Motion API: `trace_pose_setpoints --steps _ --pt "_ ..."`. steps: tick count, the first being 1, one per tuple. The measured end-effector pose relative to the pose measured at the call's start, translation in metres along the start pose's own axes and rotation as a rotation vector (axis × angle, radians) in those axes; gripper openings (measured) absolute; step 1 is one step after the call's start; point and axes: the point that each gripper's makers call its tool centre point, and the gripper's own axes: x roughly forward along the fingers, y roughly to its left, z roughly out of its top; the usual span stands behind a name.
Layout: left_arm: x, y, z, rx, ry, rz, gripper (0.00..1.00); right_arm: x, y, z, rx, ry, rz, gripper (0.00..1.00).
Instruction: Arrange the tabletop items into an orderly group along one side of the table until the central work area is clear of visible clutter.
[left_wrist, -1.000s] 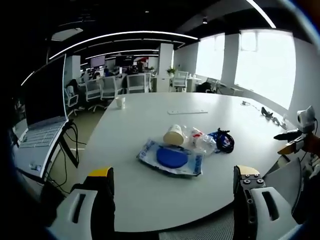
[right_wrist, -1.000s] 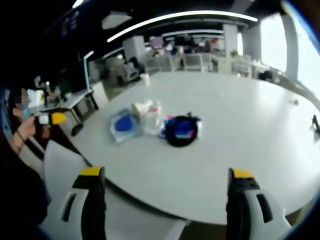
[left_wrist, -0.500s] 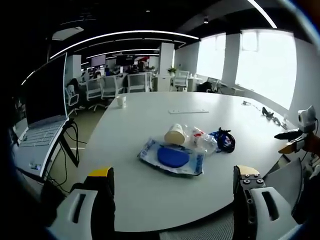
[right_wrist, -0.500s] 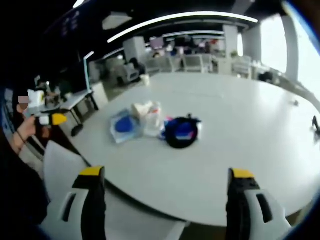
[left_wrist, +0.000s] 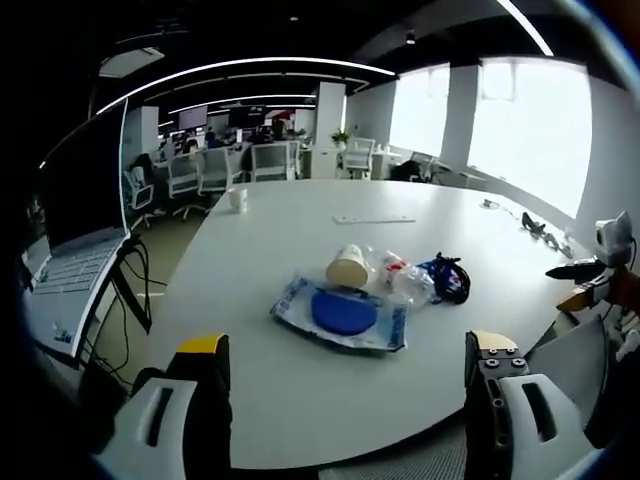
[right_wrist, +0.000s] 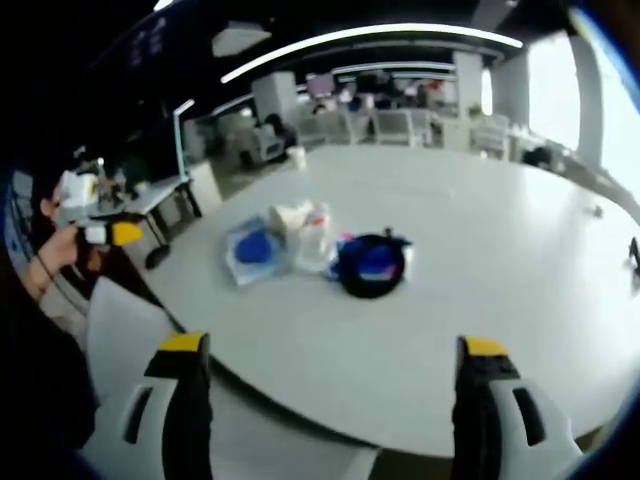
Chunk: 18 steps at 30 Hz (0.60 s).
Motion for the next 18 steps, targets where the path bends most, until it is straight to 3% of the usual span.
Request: trace_pose_setpoints --steps 8,18 --pt "0.011 0.004 0.004 0.034 0.008 -0.007 0.96 0.007 0.008 0.010 -0.026 -0.027 0.019 1.00" --pt "0.032 0.000 0.003 0.012 0.011 -0.034 0.95 0.019 0.014 0.004 -0.041 -0.016 0.036 0.97"
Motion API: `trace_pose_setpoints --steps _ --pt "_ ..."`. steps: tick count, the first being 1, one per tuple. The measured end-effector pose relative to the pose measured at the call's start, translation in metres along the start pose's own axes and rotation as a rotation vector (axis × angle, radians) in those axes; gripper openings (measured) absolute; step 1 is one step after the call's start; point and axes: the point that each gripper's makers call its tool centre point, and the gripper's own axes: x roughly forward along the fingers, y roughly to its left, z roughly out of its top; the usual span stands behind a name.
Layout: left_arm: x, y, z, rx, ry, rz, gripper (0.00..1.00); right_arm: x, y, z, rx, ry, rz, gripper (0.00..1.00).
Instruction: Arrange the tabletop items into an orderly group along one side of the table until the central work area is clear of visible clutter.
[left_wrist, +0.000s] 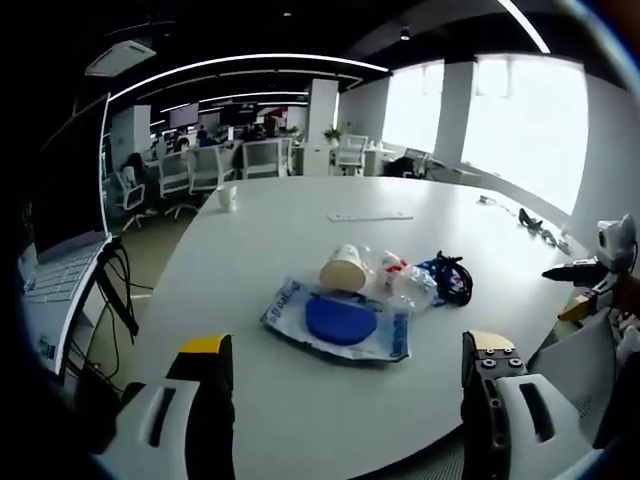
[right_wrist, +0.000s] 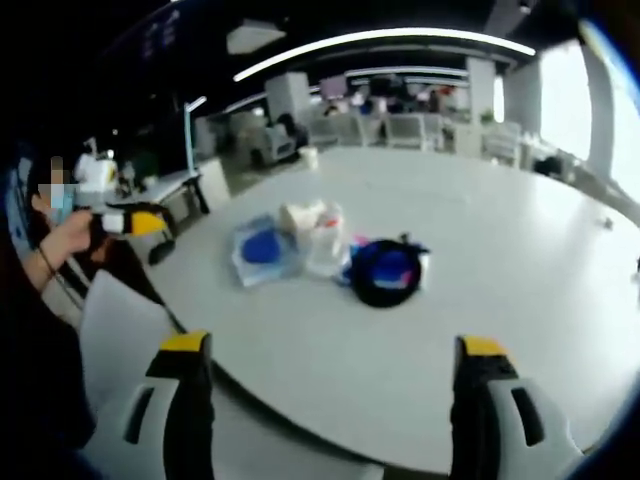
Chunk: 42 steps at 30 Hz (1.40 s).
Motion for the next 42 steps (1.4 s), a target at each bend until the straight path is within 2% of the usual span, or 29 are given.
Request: trace_pose_setpoints --steps 18,28,32,42 --pt "0.021 -0.006 -0.001 -0.012 0.006 -0.038 0.93 0.017 -0.009 0.010 -0.009 0.014 0.005 0.96" --pt "0.028 -0.001 0.000 -0.011 0.004 -0.032 0.93 0.030 -0.010 0.014 0.037 0.011 0.007 0.94" --pt "0.030 -0.002 -0.001 -0.008 0.008 -0.034 0.93 0.038 -0.006 0.019 0.063 0.005 0.038 0.93" --pt "0.039 0.004 -0.001 -0.014 0.017 -0.032 0.93 0.057 -0.007 0.032 0.021 0.016 0.051 0.93"
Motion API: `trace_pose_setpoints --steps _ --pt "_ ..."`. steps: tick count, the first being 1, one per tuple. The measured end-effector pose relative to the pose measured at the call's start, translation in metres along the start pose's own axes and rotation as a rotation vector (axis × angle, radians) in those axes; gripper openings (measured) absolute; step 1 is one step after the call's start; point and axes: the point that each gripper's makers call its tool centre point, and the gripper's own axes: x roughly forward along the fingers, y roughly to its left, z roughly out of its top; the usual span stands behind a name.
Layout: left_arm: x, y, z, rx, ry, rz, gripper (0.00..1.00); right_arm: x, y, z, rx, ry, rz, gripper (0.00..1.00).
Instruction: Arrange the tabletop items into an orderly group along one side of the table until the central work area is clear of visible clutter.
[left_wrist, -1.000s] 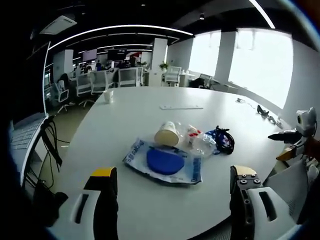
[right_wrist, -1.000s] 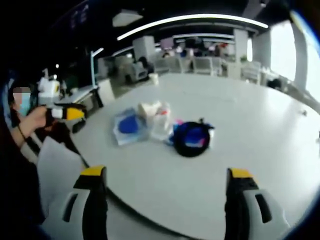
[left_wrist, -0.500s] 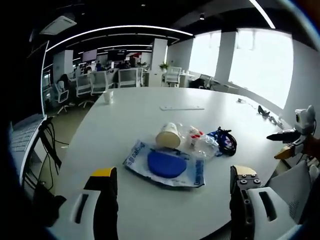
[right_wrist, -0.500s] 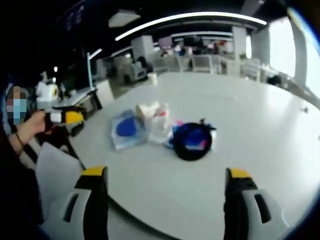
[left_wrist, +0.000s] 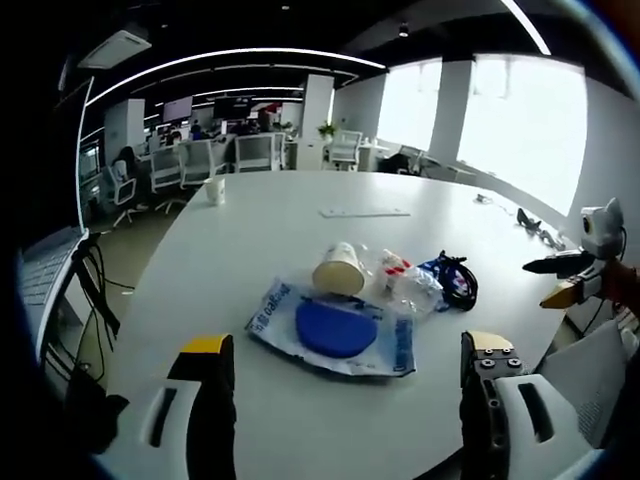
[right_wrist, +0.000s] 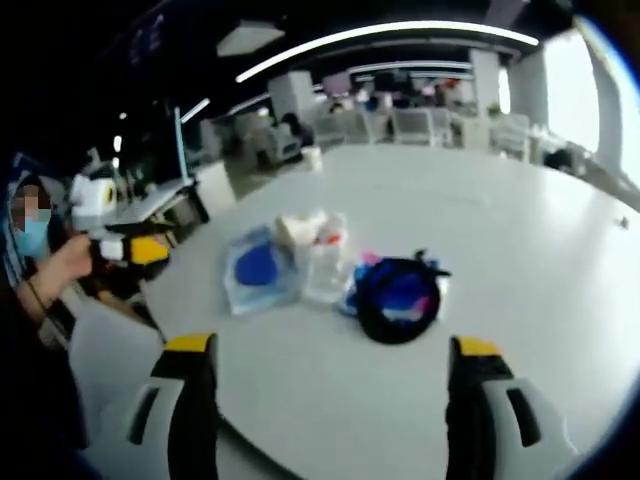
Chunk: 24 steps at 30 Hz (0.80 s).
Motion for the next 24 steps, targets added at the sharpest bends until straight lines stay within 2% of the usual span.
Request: trace_pose_setpoints --steps 13,24 --pt "0.009 0.001 0.000 0.000 0.002 -0.014 0.93 0.027 0.009 0.016 -0.032 0.017 0.042 0.91" --pt "0.015 0.011 0.002 0.005 0.007 -0.004 0.94 0.048 0.022 0.028 -0.053 0.019 0.077 0.88"
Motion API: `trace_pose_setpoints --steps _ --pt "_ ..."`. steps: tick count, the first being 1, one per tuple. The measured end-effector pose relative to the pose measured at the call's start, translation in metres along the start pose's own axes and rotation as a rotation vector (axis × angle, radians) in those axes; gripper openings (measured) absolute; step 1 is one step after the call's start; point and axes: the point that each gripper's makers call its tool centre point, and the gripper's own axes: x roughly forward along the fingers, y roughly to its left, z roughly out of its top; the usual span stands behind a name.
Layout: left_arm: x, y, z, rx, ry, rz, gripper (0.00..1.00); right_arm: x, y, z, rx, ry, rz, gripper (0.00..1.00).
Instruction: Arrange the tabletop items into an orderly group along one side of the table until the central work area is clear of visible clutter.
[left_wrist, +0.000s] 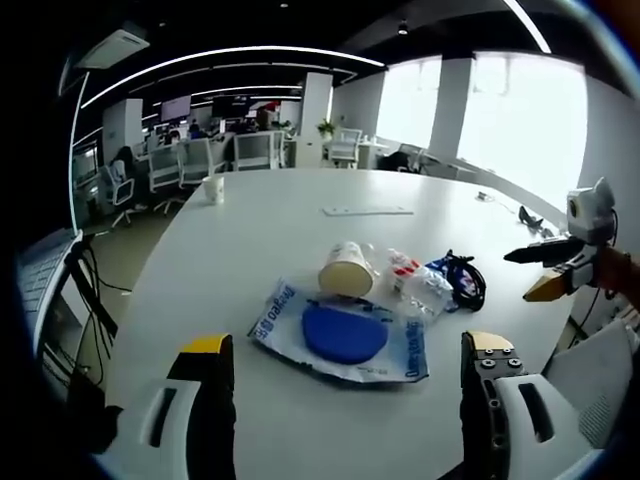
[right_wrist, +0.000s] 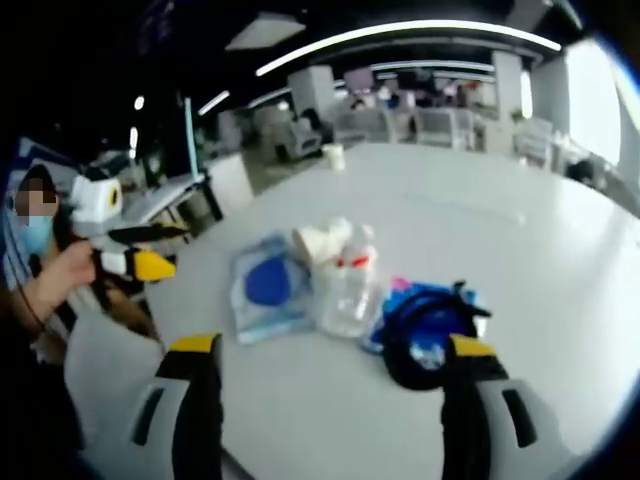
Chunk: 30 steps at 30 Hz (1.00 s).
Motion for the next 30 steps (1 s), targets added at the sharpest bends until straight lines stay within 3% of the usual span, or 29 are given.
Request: trace_pose_setpoints --steps 12,30 --pt "0.005 0.003 -0.004 -0.001 0.005 0.000 0.94 0.025 0.000 0.012 -0.015 0.015 0.012 0.84" --pt "0.020 0.008 -0.009 0.021 0.027 -0.010 0.94 0.061 -0.004 0.022 0.034 0.048 0.022 0.77"
